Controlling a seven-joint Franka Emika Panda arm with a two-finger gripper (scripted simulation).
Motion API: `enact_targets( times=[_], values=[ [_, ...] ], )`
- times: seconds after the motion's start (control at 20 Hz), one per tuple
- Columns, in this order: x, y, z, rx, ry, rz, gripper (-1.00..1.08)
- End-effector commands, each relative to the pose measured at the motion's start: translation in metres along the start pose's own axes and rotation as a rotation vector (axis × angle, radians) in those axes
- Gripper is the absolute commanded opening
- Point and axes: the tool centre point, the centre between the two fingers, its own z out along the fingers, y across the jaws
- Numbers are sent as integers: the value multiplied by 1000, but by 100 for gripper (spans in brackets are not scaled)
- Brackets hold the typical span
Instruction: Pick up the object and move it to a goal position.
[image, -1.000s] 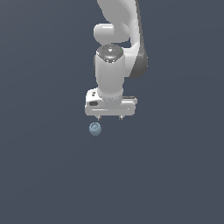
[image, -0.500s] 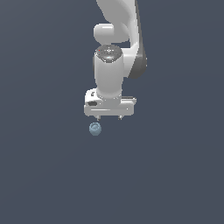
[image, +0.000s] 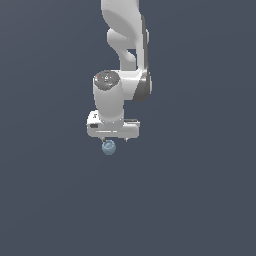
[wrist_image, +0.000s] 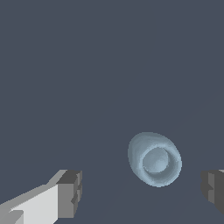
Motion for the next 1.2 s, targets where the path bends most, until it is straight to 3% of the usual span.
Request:
enact_targets(
  times=[0.0,0.35,0.7,1.15],
  values=[
    [-6,15,17,2,-4,22,100],
    [-18,38,42,3,-10,56,100],
    [-18,38,48,3,-11,56,100],
    [-20,38,87,3,-10,57,100]
  ],
)
